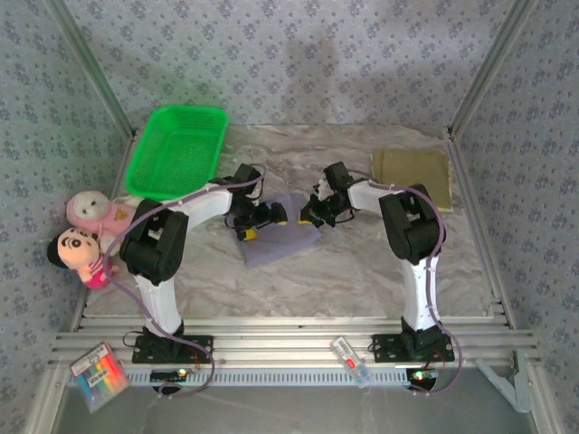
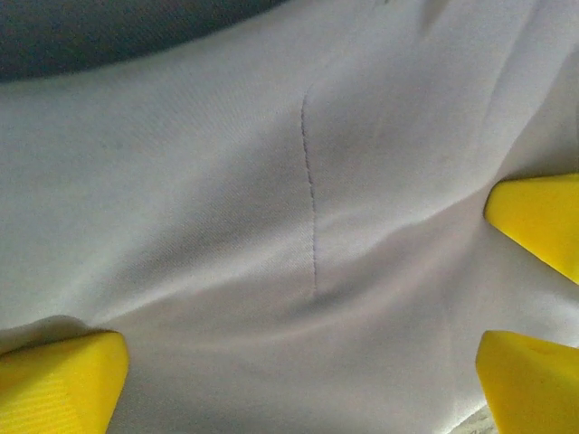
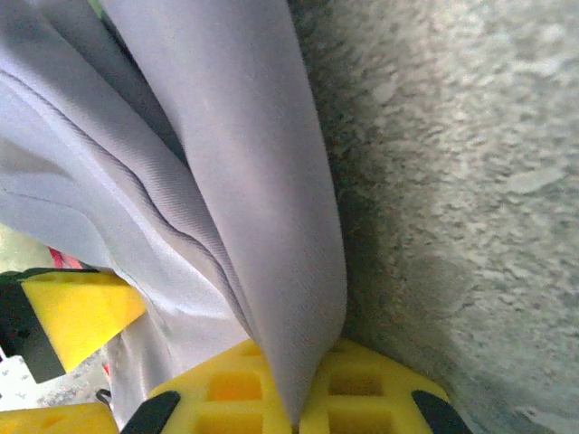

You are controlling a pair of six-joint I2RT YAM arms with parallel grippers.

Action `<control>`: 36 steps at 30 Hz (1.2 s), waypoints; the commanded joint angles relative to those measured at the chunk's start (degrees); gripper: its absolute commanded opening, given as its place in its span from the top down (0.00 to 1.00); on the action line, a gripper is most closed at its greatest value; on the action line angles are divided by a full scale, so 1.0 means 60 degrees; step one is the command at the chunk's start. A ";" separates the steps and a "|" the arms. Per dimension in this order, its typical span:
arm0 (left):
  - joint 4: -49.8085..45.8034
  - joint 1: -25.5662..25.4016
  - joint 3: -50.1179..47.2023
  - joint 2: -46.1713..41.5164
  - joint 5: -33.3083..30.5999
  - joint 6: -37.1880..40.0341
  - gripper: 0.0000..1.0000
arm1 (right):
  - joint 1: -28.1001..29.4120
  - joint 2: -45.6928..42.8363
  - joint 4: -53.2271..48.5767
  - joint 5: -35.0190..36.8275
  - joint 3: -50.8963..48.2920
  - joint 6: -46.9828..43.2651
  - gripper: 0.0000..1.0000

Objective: Fold and stack the skirts

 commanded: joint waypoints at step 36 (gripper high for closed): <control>-0.0778 0.0571 -0.1229 -0.0701 0.0261 -0.0076 0.00 | 0.0044 -0.0811 0.0260 0.1935 -0.0972 0.0398 1.00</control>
